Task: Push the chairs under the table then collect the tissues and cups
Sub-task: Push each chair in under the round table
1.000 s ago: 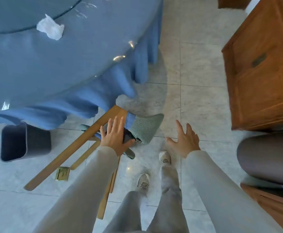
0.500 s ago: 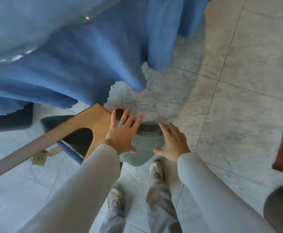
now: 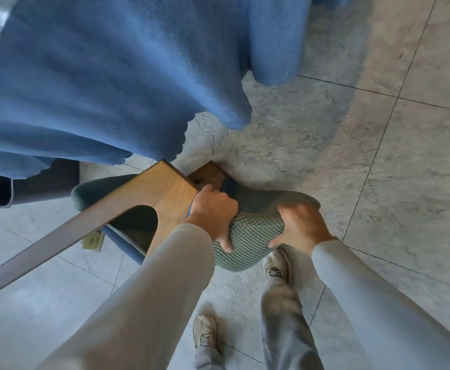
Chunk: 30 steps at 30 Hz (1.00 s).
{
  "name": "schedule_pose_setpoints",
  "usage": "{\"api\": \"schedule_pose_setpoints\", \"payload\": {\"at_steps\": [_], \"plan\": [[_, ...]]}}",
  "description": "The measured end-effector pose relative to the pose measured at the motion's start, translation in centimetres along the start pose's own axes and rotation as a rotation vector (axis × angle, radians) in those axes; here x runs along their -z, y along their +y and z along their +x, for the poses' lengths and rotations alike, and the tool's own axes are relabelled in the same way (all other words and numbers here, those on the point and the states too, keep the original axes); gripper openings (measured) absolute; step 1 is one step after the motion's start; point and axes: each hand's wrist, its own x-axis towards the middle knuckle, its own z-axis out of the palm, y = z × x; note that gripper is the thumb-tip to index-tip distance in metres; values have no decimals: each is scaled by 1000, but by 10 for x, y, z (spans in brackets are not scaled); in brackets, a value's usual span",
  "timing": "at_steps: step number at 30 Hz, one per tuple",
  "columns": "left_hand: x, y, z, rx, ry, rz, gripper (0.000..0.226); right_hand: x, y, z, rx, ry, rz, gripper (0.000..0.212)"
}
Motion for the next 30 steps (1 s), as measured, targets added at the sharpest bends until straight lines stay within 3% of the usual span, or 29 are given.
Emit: {"api": "schedule_pose_setpoints", "payload": {"at_steps": [10, 19, 24, 30], "plan": [[40, 53, -91, -51, 169, -4, 82, 58, -10, -126, -125, 112, -99, 70], [59, 101, -249, -183, 523, 61, 84, 114, -84, -320, -286, 301, -352, 73], [14, 108, -327, -255, 646, 38, 81, 87, -159, -407, -331, 322, -482, 70], [-70, 88, -359, -270, 653, 45, 85, 8, -233, -434, -199, 270, -482, 61]]}}
